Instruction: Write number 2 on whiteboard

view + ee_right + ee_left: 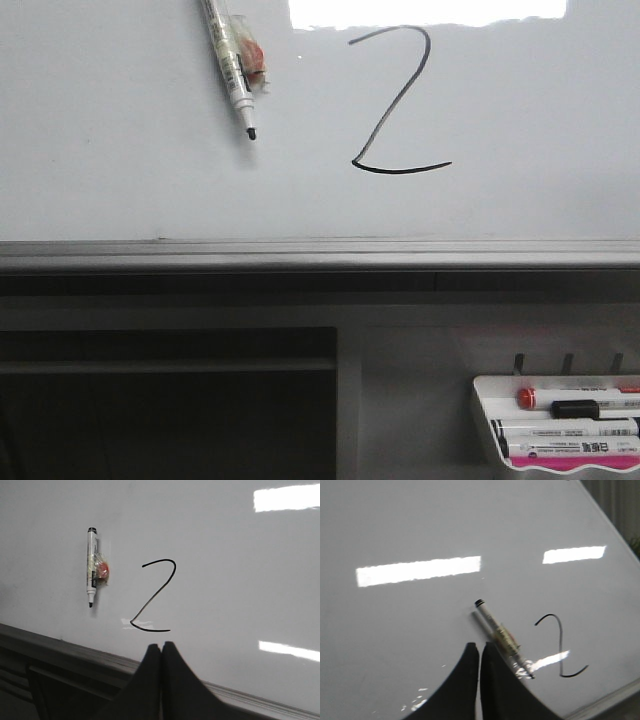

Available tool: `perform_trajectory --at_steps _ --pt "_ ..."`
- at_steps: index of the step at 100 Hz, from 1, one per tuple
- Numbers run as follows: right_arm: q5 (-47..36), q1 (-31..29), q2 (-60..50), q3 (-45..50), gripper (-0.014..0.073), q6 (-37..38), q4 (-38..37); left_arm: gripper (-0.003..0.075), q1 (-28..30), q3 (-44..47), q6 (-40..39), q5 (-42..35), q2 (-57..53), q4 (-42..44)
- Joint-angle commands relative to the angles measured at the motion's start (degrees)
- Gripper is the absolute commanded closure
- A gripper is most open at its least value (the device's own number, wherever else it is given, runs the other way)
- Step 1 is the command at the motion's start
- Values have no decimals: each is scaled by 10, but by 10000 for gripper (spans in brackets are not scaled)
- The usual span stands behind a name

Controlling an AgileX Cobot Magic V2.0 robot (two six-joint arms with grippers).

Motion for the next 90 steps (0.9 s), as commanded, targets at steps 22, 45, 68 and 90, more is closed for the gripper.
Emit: perform_trajectory --at_steps 22,45,68,90 --pt "-25 -3 -4 -16 660 -5 19 740 242 37 -465 6 9 426" --pt "-25 -3 -4 -16 660 -5 19 740 366 49 -492 60 -36 448" --pt "-25 -3 -4 -16 660 -5 19 740 423 85 -518 59 -73 472" --pt "-25 -3 -4 -16 660 -5 19 740 430 99 -533 77 -77 480"
